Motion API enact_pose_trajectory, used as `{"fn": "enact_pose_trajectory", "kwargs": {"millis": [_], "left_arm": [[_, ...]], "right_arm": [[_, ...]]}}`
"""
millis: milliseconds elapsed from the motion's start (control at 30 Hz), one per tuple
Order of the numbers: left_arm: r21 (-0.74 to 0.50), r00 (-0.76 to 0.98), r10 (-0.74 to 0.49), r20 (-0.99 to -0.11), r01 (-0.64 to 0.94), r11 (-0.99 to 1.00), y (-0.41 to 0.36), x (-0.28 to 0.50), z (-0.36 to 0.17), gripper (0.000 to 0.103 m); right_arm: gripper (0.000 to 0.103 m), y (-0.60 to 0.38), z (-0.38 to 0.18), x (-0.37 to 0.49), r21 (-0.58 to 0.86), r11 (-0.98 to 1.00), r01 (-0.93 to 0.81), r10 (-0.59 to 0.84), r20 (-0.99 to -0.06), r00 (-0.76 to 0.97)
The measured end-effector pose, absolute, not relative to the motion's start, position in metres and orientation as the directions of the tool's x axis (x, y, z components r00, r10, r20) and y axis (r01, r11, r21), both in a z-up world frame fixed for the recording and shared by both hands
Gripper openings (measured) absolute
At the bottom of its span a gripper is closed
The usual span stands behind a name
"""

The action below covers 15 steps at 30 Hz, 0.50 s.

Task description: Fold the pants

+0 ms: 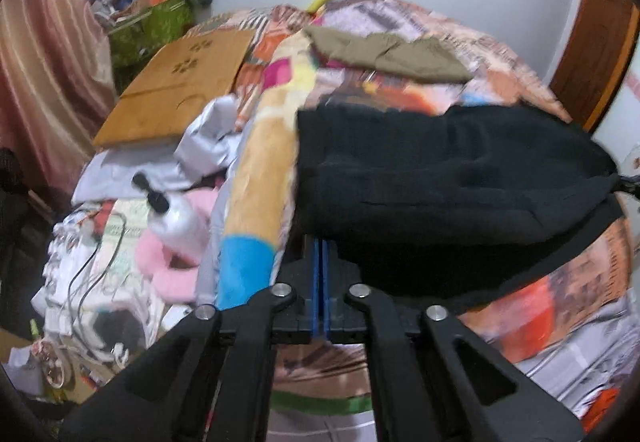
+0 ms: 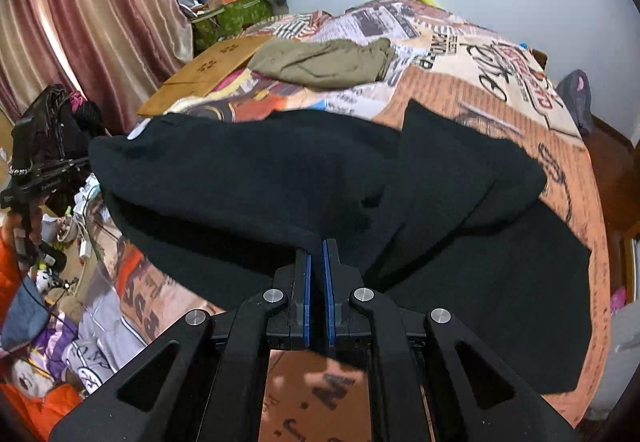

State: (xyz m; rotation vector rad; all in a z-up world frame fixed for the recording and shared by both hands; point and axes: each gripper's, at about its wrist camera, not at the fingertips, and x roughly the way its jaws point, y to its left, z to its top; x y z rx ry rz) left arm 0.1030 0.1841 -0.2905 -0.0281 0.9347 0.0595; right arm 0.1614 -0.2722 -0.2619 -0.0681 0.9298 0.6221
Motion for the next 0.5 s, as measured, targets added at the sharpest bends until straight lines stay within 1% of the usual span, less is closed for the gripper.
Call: {"fn": "enact_pose_trajectory", "kwargs": {"millis": [133, 200, 300, 500], "left_arm": [[-0.032, 0.542, 0.036, -0.839, -0.116, 0.993, 0.198, 0.1, -0.315, 0.0], [-0.054, 0.542, 0.027, -0.84, -0.133, 0.99, 0.203, 0.098, -0.319, 0.0], [-0.055, 0.556, 0.035, -0.831, -0.144, 0.988, 0.202, 0.097, -0.31, 0.0], [-0.052, 0.597, 0.033, -0.802, -0.125, 0.991, 0.192, 0.111, -0.276, 0.002]], "right_arm": [[0.005, -0.275, -0.273, 0.158, 0.223, 0.827, -0.517, 0.473, -0.772, 0.424], [0.007, -0.274, -0.275, 0.154, 0.221, 0.828, -0.515, 0.47, -0.774, 0.425], [0.009, -0.274, -0.272, 0.152, 0.216, 0.83, -0.515, 0.466, -0.777, 0.424], [0.013, -0.277, -0.259, 0.15, 0.21, 0.825, -0.524, 0.46, -0.789, 0.408]]}}
